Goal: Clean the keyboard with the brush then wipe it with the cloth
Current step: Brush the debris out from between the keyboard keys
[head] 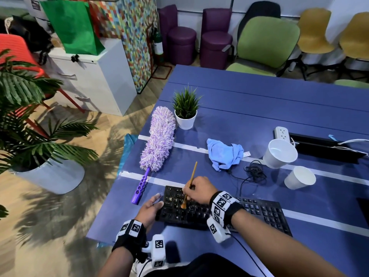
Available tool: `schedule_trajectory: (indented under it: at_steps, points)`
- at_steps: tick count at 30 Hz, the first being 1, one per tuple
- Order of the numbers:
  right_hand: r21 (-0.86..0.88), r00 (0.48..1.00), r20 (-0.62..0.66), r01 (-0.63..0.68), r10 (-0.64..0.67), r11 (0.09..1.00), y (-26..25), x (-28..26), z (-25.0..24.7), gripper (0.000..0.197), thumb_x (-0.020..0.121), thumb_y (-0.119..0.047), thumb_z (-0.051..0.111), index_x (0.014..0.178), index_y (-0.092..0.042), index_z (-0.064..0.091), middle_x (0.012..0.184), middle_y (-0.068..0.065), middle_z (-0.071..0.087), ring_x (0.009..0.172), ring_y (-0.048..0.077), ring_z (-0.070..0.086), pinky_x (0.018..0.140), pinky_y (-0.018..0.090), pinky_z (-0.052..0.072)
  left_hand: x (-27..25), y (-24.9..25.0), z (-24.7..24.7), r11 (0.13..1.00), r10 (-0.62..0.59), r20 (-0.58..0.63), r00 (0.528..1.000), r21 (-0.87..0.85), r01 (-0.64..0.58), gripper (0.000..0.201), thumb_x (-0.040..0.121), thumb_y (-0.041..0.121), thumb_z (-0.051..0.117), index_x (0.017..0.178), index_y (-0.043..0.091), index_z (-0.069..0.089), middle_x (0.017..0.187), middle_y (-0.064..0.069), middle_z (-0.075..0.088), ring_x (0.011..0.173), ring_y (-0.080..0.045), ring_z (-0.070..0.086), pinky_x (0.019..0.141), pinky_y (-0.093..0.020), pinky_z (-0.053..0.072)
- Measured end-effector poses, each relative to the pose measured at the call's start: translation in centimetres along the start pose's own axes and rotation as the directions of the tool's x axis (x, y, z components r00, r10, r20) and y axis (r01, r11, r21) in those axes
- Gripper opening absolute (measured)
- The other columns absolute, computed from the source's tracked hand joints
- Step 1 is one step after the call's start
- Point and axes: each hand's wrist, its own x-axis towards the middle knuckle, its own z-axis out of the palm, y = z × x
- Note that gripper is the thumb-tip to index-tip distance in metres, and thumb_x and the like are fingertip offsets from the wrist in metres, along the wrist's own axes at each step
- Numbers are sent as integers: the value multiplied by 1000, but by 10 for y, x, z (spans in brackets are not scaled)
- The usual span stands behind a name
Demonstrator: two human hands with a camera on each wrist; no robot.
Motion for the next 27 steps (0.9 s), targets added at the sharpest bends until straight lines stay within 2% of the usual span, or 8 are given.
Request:
schedule_trajectory:
  at_steps: [3,5,7,9,11,15,19,27]
  points:
    - [-38,997,-63,52,-54,998,16,-2,-8,23,92,-34,55,85,-20,72,90,-4,75,90,15,66,87,23,48,0,0,3,1000,21,77,997,-18,-20,33,93,-9,41,124,-4,53,94,-8,74,80,-15,70,75,-25,56]
    - [40,996,-87,25,-22,999,21,-4,-17,20,90,-32,58,80,-20,72,76,-4,73,77,10,67,79,25,51,-2,2,4,999,17,82,996,-40,-14,29,93,-9,40,116,-3,57,85,-6,75,74,-14,71,70,-24,58]
    - [92,1000,3,13,-13,996,22,-8,-21,17,89,-29,62,80,-19,72,70,-4,72,69,7,66,70,24,52,-2,3,4,999,17,86,996,-41,-13,27,93,-8,40,112,-3,59,83,-7,75,72,-14,71,68,-24,58]
    - [-8,994,96,48,-47,999,23,-10,-20,15,91,-33,60,85,-25,71,79,-9,69,85,12,64,81,26,50,-1,3,4,999,13,97,995,-32,-10,26,93,-8,40,109,-2,60,81,-9,75,70,-15,71,66,-25,58]
    - [-94,997,44,62,-58,994,23,-10,-21,17,94,-35,54,86,-29,67,85,-13,64,98,18,58,91,29,43,-2,3,4,999,6,109,994,-36,-2,26,93,-9,39,105,-1,60,78,-9,75,67,-15,71,63,-25,58]
    - [15,999,-14,50,-50,999,19,-6,-23,20,91,-33,58,74,-25,65,75,-4,74,75,8,67,75,23,52,-4,3,3,1000,3,103,995,-25,-1,26,94,-9,39,103,0,62,80,-9,75,69,-15,71,66,-25,58]
    - [-88,997,-33,65,-68,994,22,-8,-23,21,94,-36,51,84,-25,67,87,-6,72,88,15,62,84,29,49,-4,2,2,999,-9,97,995,-36,13,26,93,-9,39,104,0,61,81,-10,75,69,-16,71,67,-26,58]
    - [-87,997,-56,43,-48,995,34,-13,-27,24,92,-32,53,78,-18,67,81,-3,71,73,12,61,74,27,50,-5,5,4,999,-23,93,995,-27,26,28,94,-8,39,101,2,63,80,-10,75,68,-17,71,66,-27,58]
